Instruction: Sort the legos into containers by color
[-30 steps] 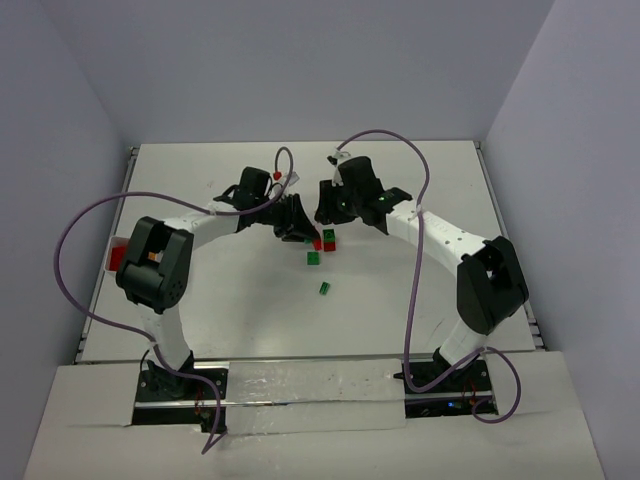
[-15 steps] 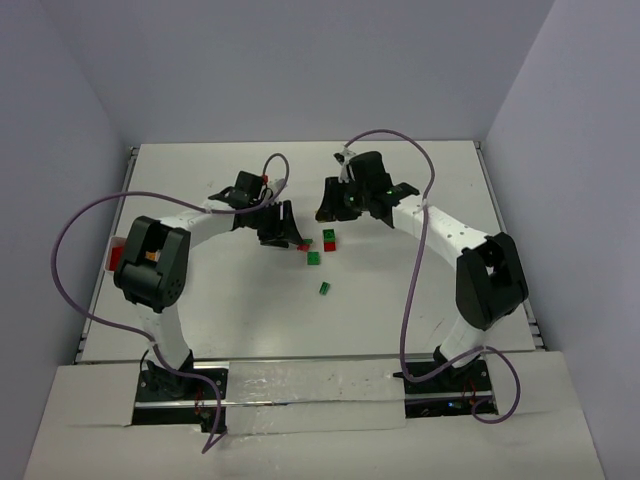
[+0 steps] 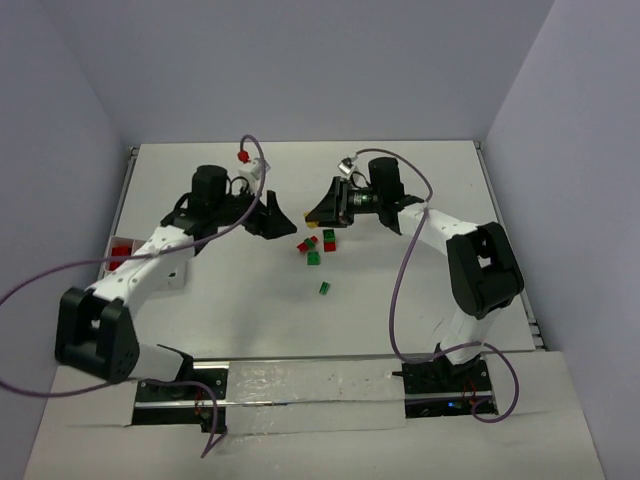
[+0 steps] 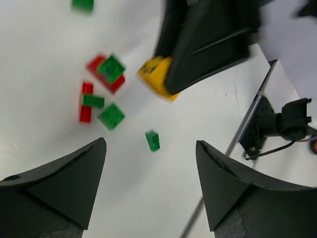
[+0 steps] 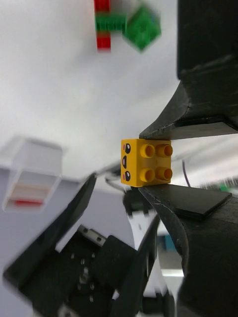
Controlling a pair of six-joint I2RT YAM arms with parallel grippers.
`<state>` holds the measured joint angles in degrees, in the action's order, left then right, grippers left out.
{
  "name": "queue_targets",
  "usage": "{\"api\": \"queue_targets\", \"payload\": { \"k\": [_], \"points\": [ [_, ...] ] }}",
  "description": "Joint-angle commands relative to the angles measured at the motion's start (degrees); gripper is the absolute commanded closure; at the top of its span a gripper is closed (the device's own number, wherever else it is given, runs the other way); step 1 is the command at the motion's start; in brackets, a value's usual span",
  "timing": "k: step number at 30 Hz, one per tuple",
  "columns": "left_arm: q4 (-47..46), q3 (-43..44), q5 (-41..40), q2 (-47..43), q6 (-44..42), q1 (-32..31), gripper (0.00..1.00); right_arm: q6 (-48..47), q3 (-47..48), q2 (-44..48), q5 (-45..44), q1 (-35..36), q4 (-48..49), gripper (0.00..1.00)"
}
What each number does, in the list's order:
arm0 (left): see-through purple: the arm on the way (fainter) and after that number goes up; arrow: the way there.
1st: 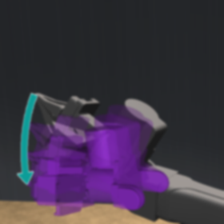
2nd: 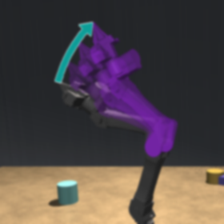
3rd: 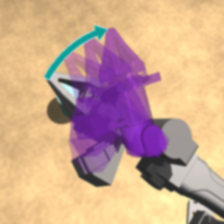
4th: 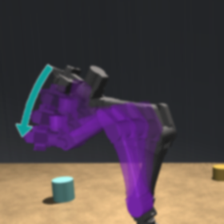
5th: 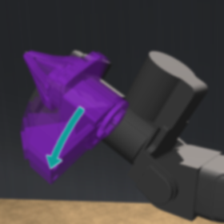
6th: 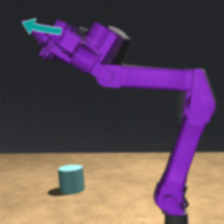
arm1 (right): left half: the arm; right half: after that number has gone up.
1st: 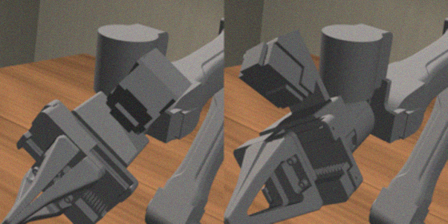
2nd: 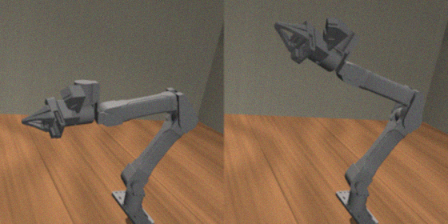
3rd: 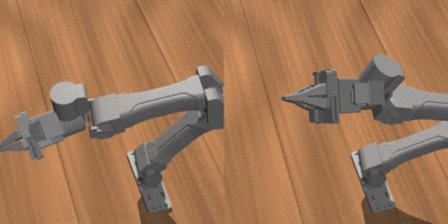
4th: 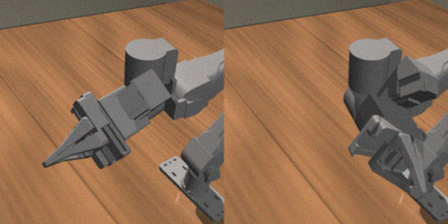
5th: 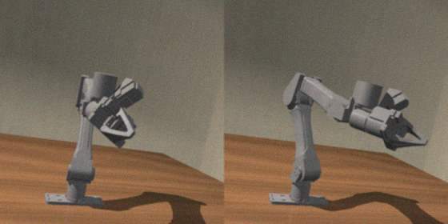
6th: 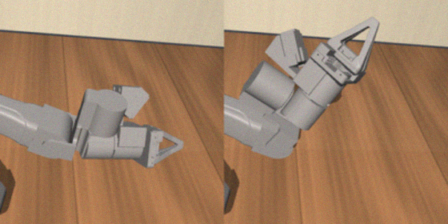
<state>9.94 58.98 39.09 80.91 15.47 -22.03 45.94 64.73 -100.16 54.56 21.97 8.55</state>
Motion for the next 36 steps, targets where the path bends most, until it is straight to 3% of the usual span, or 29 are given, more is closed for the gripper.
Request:
{"api": "queue_targets", "payload": {
  "k": [1,8,16,24,30,34,36],
  "points": [
    [-4.94,-3.29,1.22,-10.14,-10.42,-0.45,0.16,15.23,-2.89,0.49,12.11,1.68,22.16,1.00],
    [-5.21,-6.70,-5.88,-17.35,-21.26,-5.72,0.12,21.98,-3.76,1.75,15.60,4.76,32.18,1.00],
    [-6.41,-7.56,-9.26,-19.47,-28.10,-7.82,0.13,22.78,-3.13,2.61,17.41,7.73,33.37,1.00],
    [-8.27,-8.00,-12.86,-19.43,-29.62,-10.75,0.22,25.26,-2.60,1.33,18.34,8.53,35.92,1.00],
    [-8.27,-8.17,-13.30,-19.44,-30.33,-10.92,0.42,26.30,-2.38,1.02,18.96,8.97,36.71,1.00],
    [-7.84,-8.44,-13.50,-20.38,-30.60,-10.92,0.70,27.15,-1.94,0.07,19.42,8.97,36.71,0.97],
    [-6.78,-8.35,-13.89,-20.88,-30.38,-10.92,0.95,27.79,-1.46,-0.85,19.61,8.97,36.71,0.91]
  ]
}}
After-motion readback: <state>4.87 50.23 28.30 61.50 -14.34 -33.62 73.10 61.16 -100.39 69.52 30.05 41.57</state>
